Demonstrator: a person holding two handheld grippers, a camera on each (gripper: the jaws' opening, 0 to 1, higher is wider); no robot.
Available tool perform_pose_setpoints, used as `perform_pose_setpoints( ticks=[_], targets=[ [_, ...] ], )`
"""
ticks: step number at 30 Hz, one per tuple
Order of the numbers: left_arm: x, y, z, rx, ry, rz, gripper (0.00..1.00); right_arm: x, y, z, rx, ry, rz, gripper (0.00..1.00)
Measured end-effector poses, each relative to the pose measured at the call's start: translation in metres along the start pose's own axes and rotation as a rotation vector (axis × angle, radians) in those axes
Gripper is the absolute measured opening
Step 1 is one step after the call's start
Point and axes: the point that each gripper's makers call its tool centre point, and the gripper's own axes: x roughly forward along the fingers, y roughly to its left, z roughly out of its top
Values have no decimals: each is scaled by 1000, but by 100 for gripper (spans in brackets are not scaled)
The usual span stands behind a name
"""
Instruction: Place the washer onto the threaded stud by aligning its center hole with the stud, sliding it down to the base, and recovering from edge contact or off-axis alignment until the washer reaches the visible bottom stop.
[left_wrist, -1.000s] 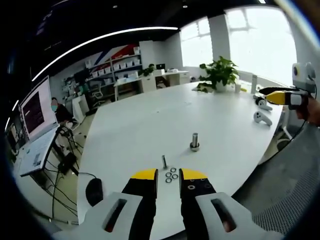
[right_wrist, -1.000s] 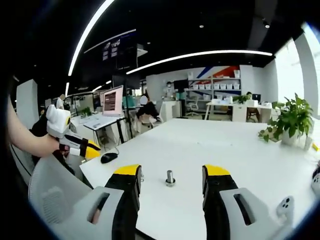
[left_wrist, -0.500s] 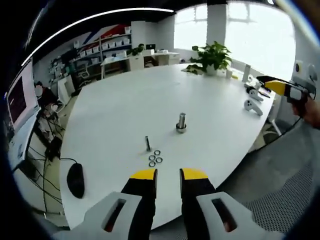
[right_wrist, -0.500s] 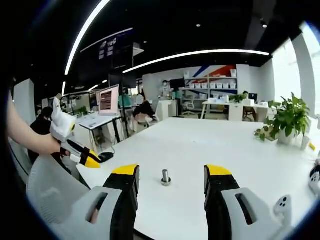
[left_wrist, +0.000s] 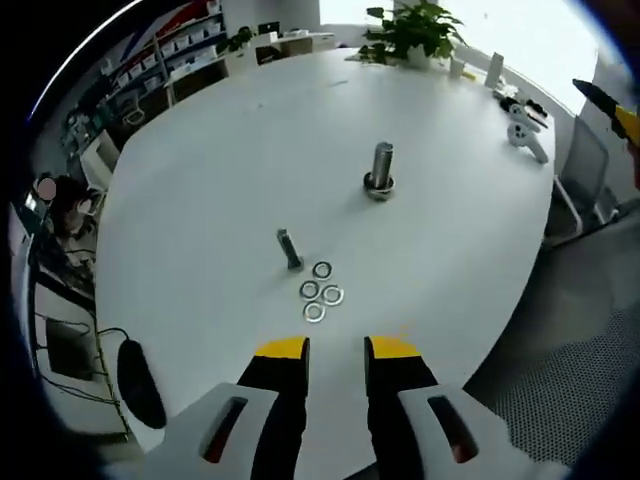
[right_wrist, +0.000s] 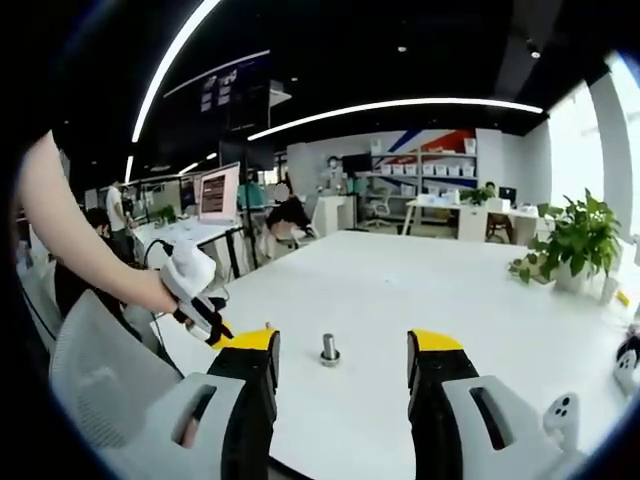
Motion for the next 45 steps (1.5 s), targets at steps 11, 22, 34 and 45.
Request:
perform_pose_setpoints(
  ticks=[11,22,34,45],
  targets=[
    [29,16,-8,5,84,-24,20,1,-1,0,-13,4,-6,52],
    [34,14,-1,47,118,-39,20,1,-1,0,-19,7,-10,52],
    [40,13,1,112,149,-57,19,1,-2,0,-18,10,-13,51],
    [42,12,3,185,214,-85,17,1,-4,-1,-15,10,-21,51]
  ],
)
